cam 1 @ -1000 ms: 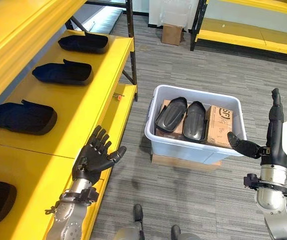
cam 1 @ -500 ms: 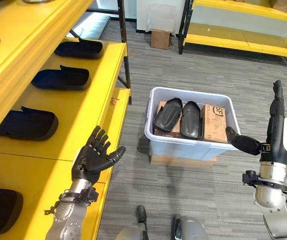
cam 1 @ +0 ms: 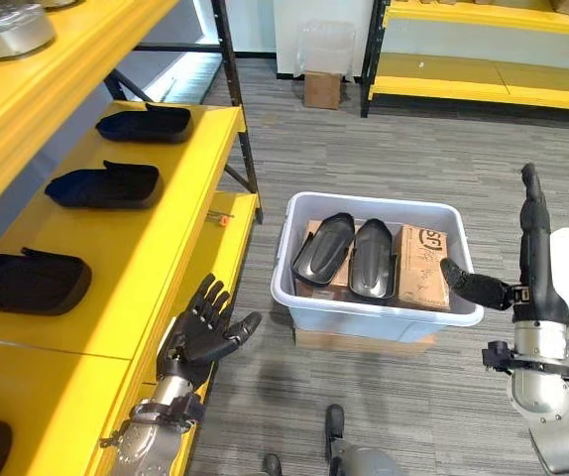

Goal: Move parts from the plastic box to the shelf.

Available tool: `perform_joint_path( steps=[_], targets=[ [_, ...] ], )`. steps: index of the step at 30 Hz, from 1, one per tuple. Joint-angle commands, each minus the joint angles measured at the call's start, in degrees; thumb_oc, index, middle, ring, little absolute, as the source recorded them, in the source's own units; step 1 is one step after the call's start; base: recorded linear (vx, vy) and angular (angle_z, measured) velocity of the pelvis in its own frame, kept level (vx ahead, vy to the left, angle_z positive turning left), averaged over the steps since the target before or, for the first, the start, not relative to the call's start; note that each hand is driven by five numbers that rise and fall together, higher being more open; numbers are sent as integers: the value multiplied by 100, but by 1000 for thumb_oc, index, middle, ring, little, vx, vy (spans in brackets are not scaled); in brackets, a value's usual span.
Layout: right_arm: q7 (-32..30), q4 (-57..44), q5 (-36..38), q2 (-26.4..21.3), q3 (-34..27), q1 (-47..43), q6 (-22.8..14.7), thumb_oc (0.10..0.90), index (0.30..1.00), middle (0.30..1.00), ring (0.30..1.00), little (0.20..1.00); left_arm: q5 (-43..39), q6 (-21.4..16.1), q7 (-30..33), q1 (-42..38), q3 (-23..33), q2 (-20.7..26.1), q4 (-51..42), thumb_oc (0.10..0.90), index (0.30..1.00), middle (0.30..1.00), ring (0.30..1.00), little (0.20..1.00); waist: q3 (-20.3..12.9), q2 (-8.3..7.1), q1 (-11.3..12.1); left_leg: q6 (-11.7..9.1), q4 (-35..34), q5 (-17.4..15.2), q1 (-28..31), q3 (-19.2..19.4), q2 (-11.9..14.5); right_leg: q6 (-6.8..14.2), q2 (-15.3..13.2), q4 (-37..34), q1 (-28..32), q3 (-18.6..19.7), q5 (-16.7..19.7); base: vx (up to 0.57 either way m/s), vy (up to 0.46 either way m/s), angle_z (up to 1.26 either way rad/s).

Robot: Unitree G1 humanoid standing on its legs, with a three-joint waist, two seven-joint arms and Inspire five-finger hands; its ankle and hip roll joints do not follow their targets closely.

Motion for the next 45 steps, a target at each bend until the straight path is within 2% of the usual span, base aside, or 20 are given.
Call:
perform_joint_path(
  steps=[1,10,16,20,23,24,25,27,28,30,31,33,39,45],
  targets=[
    [-202,-164,130,-283,-82,-511,-311,900,1000,1000,1000,1000,-91,-704,-49,-275,119,182,-479,900,1000,1000,1000,1000,-483,-103,97,-77,-246,-27,52,362,127,685,-426,-15,332,56,-508,17,-63,-6],
    [-200,-178,99,-341,99,-683,-177,900,1000,1000,1000,1000,-161,-699,-1,-300,127,179,-507,900,1000,1000,1000,1000,-415,-9,184,-188,-246,137,-94,583,275,607,-363,-15,476,6,-679,43,-40,-6],
    [-278,-74,-4,-361,455,-1063,-159,900,1000,1000,1000,1000,-123,-890,39,-615,-124,217,-494,900,1000,1000,1000,1000,-272,67,139,-238,-246,251,-296,586,346,511,-315,-15,280,48,-700,-21,-90,-2],
    [-163,-55,-11,-404,530,-1062,-151,900,1000,1000,1000,1000,-104,-921,63,-686,-204,203,-524,900,1000,1000,1000,1000,-273,94,95,-265,-246,321,-224,596,330,450,-286,-15,291,71,-731,27,-110,2],
    [-29,22,59,-423,563,-1042,-217,900,1000,1000,1000,1000,-116,-980,107,-738,-221,179,-475,900,1000,1000,1000,1000,-274,95,39,-281,245,391,-175,728,318,333,-267,-15,365,3,-773,35,-117,1],
    [-1,32,27,-414,560,-1026,-246,900,1000,1000,1000,1000,-113,-990,130,-774,-224,170,-456,900,1000,1000,1000,1000,-259,78,23,-297,587,489,-265,774,363,278,-259,-15,392,-38,-777,16,-219,7],
    [-21,28,-62,-401,590,-1011,-224,900,1000,1000,1000,1000,-120,-950,125,-838,-221,142,-432,900,1000,1000,1000,1000,-214,35,2,-319,1246,586,-377,876,410,203,-251,-15,433,-96,-764,27,-243,14],
    [-71,118,-142,-341,683,-1053,-239,900,1000,1000,1000,1000,-127,-888,130,-907,-216,93,-344,900,1000,1000,1000,1000,-117,6,19,-307,1818,579,-657,736,434,146,-186,-15,523,-37,-736,61,-201,35],
    [-95,165,-178,-281,757,-1104,-233,900,1000,1000,1000,1000,-94,-857,113,-918,-201,81,-327,900,1000,1000,1000,1000,-78,-27,50,-254,1845,590,-790,627,392,143,-180,12,527,55,-722,103,-93,38],
    [-58,167,-92,-231,863,-1221,-86,900,1000,1000,1000,1000,0,-833,30,-957,-210,53,-367,900,1000,1000,1000,1000,-30,-40,72,-290,1137,725,-943,738,545,211,-186,0,670,174,-807,255,181,-9],
    [64,131,18,-421,806,-1131,-62,900,1000,1000,1000,1000,-128,-933,176,-1004,-393,25,-311,900,1000,1000,1000,1000,109,-77,133,-540,264,1468,-1490,600,1013,244,-364,-15,1113,444,-1008,368,412,-4],
    [142,135,109,-467,813,-1165,-107,900,1000,1000,1000,1000,-150,-993,168,-987,-396,8,-277,900,1000,1000,1000,1000,102,-77,154,-524,203,1420,-1485,443,998,238,-399,-15,1102,514,-1007,213,262,-27],
    [263,55,243,-592,595,-890,-174,900,1000,1000,1000,1000,-259,-968,-70,-896,-412,-39,-282,900,1000,1000,1000,1000,-6,28,26,-524,-138,1229,-898,490,904,254,-331,-7,1177,505,-1047,132,141,-74],
    [437,-43,272,-523,402,-591,-161,900,1000,1000,1000,1000,-253,-888,-102,-865,-369,-27,-353,900,1000,1000,1000,1000,-147,-28,-10,-449,-195,935,-638,385,724,267,-294,25,1229,541,-1066,104,63,-1]
  ],
)
